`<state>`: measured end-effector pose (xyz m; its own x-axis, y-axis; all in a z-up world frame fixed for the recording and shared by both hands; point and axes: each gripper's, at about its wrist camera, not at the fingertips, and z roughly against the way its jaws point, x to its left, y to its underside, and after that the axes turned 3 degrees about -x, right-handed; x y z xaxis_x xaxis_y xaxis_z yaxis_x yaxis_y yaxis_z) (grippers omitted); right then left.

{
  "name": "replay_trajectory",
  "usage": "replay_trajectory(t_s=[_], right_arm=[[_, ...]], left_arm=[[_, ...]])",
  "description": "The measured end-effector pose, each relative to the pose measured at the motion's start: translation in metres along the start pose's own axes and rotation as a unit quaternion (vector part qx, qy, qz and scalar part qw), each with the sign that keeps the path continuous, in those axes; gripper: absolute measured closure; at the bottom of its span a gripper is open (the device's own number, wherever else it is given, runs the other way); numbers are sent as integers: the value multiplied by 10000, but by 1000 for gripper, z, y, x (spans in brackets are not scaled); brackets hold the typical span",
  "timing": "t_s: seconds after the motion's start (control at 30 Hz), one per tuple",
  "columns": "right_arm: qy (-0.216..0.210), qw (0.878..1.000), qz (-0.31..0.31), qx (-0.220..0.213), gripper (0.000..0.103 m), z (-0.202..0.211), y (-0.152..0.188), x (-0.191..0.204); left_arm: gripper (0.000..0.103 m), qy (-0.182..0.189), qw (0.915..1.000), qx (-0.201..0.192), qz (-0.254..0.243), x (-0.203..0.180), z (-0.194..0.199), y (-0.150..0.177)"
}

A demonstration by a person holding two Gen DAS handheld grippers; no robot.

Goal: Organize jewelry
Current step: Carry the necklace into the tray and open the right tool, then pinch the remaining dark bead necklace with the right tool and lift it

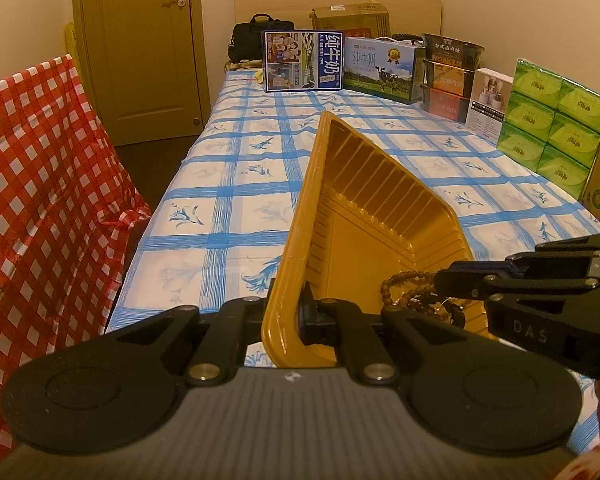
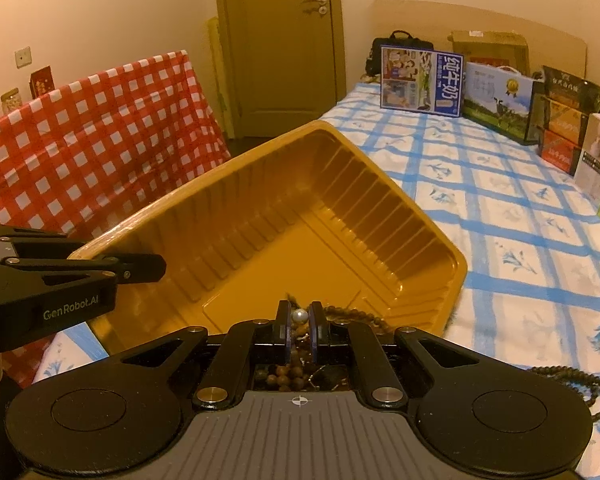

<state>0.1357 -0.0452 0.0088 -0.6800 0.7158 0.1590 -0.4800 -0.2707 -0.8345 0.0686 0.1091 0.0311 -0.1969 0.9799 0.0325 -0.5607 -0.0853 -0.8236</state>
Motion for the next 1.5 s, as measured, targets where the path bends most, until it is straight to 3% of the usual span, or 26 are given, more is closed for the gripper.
replay_trajectory(t_s=[0.37, 0.77, 0.93, 1.4, 1.5], right_arm=[[365, 9980, -525, -9, 86, 23, 15, -29], [1632, 9780, -1283, 178, 85, 68, 62, -106], [1975, 9702, -1386, 226, 85, 76, 69, -138], [1784, 9724, -1481, 256, 83, 44, 61, -141], [1778, 9696, -1661, 249, 77, 33, 59, -145]], left_arm=[[97, 0, 10000, 2, -2, -1, 0, 0], [97, -1, 10000, 2, -11, -1, 0, 0], [97, -5, 10000, 2, -25, -2, 0, 0], [97, 2, 10000, 3, -25, -3, 0, -1], [97, -1, 10000, 1, -29, -3, 0, -1]])
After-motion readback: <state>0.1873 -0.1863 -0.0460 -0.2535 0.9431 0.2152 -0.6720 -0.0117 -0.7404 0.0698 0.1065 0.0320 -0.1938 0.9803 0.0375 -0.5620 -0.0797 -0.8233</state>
